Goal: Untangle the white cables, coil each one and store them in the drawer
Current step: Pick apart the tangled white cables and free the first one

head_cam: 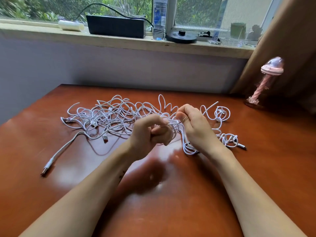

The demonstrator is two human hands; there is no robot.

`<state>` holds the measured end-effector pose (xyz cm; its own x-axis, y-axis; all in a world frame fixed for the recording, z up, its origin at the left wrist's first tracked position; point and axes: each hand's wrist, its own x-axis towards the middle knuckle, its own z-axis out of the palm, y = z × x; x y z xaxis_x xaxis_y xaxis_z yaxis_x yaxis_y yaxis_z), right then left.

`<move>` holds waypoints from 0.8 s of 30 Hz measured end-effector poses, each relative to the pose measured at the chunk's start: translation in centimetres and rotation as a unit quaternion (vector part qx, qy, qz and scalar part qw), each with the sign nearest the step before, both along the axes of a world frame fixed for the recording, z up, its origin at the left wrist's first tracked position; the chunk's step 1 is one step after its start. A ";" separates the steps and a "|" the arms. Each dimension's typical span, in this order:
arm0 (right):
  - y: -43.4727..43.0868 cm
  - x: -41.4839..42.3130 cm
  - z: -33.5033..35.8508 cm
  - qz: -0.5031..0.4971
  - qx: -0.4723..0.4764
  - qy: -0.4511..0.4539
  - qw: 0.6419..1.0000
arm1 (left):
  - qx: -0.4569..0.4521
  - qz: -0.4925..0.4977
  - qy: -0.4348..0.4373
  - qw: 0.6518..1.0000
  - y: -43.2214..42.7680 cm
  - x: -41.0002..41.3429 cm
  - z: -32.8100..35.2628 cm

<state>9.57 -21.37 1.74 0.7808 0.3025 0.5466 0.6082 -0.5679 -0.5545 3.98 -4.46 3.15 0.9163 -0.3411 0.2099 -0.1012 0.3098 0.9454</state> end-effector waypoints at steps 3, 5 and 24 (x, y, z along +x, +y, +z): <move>-0.2 0.2 -0.2 0.010 -0.009 -0.012 1.000 | -0.091 -0.022 0.024 0.995 0.4 0.1 0.3; -0.4 0.1 0.0 0.002 -0.020 -0.009 1.000 | -0.135 -0.011 0.033 0.990 0.6 0.2 0.4; 1.5 -2.0 0.5 0.143 0.087 0.137 0.976 | -0.118 0.189 0.043 0.974 1.0 1.8 0.3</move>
<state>7.55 -19.83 2.20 0.8017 0.4514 0.3918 0.5438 -0.2788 -0.7915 5.83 -3.42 3.47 0.9847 0.0723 0.1583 -0.1735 0.4764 0.8619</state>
